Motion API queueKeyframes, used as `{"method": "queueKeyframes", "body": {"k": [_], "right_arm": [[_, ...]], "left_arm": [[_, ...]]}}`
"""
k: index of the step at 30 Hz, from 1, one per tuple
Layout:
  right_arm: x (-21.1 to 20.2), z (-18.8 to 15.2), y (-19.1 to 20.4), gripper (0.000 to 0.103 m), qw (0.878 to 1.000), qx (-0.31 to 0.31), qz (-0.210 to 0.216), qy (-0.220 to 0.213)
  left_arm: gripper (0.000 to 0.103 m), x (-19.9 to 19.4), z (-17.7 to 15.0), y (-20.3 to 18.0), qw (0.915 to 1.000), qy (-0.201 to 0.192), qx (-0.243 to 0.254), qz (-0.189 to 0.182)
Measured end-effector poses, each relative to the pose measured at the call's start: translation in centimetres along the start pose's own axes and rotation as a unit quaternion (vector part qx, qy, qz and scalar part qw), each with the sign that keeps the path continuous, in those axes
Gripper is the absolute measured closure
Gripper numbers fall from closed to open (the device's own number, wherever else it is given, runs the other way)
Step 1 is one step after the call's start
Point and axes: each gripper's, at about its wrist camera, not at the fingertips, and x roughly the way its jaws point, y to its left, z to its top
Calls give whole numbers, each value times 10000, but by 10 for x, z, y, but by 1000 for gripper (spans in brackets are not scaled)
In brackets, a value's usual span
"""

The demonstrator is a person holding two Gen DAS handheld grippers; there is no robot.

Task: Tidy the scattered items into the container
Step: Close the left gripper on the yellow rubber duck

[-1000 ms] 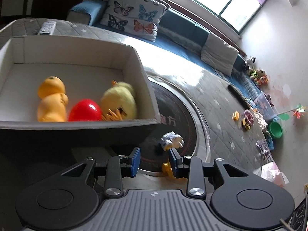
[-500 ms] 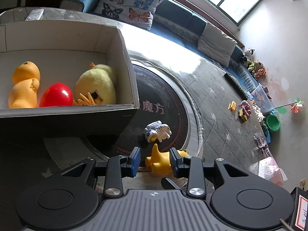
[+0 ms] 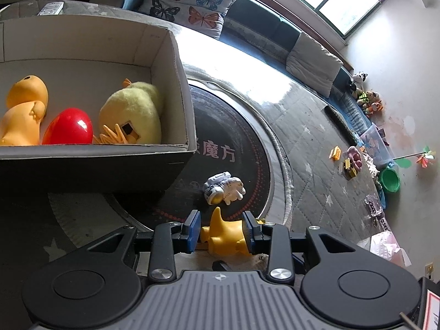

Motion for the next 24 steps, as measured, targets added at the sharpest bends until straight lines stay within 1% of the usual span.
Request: {"method": "queueKeyframes", "body": {"k": [7,15,17,18,20,24], "right_arm": [[-8,-4,10,42,9998,-141,136,1],[-3,6,1,43,9999,-82,-18,-58],[0,8,1,45,9999,-123,-3,-37],[2,9,1,49,9999,-144,5,-27],[4,10,1,51,9998,-173,46,-1],[6,10,2,57,9997,-223,40,10]], "left_arm": [[69,3,0,4,10000,20,-3,-18],[69,4,1,5,9999,44,-62,-70],[69,6,1,5,9999,85,-90,-71],[69,7,2,5,9999,103,-105,-68],[69,9,2,6,9998,118,-136,-60],[69,10,3,8,9999,80,-142,-41]]}}
